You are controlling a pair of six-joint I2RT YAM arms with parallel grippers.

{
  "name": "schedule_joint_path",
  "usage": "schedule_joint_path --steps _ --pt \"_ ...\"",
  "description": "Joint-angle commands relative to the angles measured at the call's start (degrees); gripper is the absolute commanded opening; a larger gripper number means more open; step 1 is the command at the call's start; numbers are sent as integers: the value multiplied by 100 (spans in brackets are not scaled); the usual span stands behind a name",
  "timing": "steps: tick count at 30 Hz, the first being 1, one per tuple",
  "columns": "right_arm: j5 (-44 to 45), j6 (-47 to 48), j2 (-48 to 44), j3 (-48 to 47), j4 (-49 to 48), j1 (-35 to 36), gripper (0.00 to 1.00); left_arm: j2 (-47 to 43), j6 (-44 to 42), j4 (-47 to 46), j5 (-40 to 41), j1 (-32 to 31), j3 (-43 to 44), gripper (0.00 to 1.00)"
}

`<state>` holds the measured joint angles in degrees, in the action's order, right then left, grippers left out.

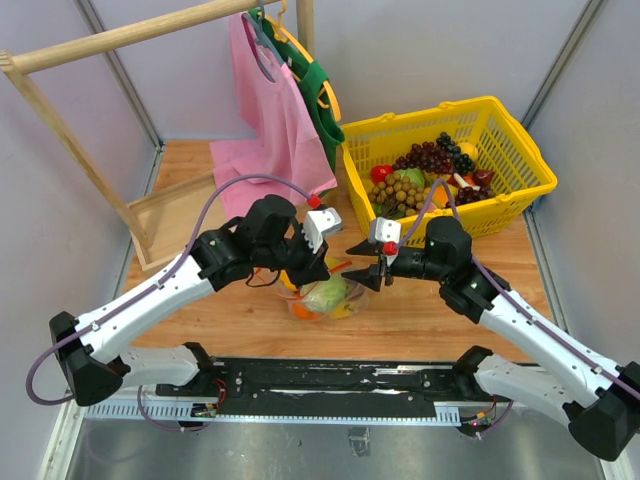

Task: Place the food in the zip-top bag and seal the zipper
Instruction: Zip the zipper food storage bag at the center of the board.

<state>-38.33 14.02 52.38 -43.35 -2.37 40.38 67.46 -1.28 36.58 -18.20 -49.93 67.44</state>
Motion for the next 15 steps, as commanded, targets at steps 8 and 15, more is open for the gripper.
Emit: schedule_joint_path --steps 8,15 --pt "-1053 379 631 -465 148 -2 42 0 -235 -276 -361 -189 276 0" --pt "-608 246 495 -383 79 2 1 -101 -40 -210 81 -201 106 0"
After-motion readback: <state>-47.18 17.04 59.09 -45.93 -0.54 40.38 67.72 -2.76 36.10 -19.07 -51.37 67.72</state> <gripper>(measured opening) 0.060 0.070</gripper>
